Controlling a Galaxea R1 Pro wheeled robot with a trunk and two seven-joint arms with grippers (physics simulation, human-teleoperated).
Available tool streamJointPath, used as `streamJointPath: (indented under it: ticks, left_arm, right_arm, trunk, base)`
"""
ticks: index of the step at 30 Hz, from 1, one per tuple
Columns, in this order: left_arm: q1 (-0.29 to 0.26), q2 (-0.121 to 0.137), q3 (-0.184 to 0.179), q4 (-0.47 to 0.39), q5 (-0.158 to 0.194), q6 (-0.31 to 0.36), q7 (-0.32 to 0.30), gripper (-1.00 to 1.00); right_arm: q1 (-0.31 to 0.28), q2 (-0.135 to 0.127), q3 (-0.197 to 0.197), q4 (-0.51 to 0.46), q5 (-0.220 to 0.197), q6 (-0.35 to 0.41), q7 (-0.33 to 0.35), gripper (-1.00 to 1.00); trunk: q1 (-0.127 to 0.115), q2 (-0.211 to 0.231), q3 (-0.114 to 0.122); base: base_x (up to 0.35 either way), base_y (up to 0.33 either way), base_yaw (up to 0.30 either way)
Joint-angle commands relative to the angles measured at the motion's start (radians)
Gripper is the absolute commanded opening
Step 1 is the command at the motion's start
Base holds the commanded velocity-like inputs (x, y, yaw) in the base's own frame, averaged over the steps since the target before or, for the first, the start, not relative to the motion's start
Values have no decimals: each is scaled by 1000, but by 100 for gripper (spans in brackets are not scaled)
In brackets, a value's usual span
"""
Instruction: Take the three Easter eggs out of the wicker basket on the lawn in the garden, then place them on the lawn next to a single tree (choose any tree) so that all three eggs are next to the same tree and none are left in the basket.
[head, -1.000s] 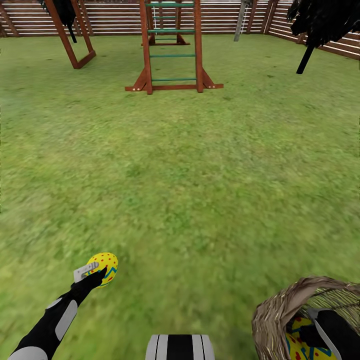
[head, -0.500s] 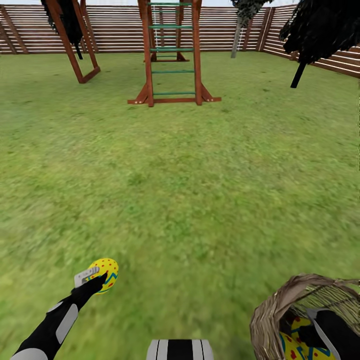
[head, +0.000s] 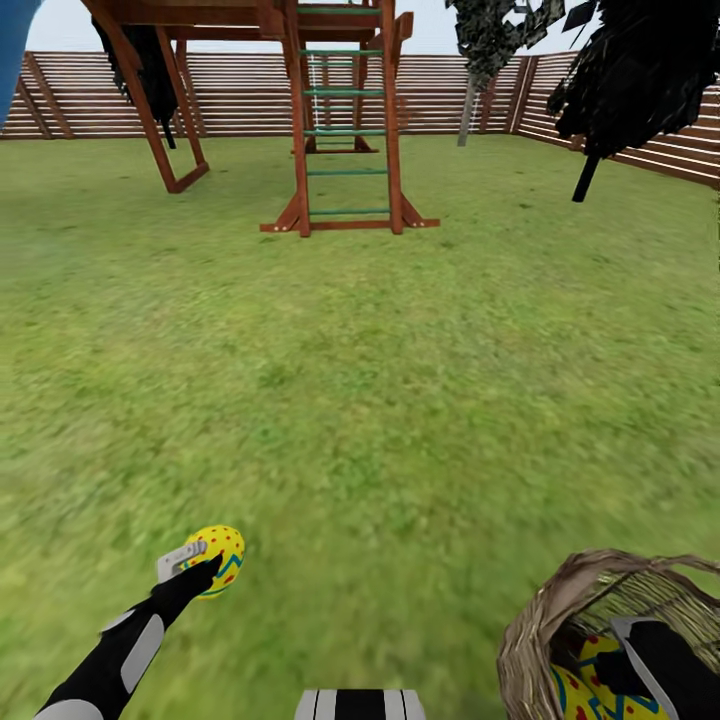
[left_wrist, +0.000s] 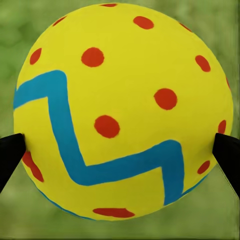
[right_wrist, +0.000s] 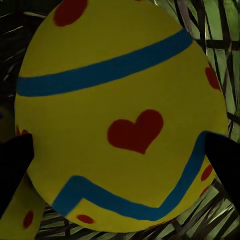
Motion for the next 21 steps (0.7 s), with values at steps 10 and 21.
streamJointPath:
  ticks: [10, 21]
  left_arm:
    - [0, -13, 4, 1, 9, 6, -9, -100]
    - [1, -15, 4, 1, 9, 6, -9, -100]
  right_arm:
    - [0, 10, 2, -1, -8, 5, 1, -100]
    - [0, 12, 3, -1, -8, 5, 1, -100]
  trunk:
    - [-5, 2, 38]
    - [-10, 5, 81]
  base:
    - [0, 0, 0]
    - [0, 0, 0]
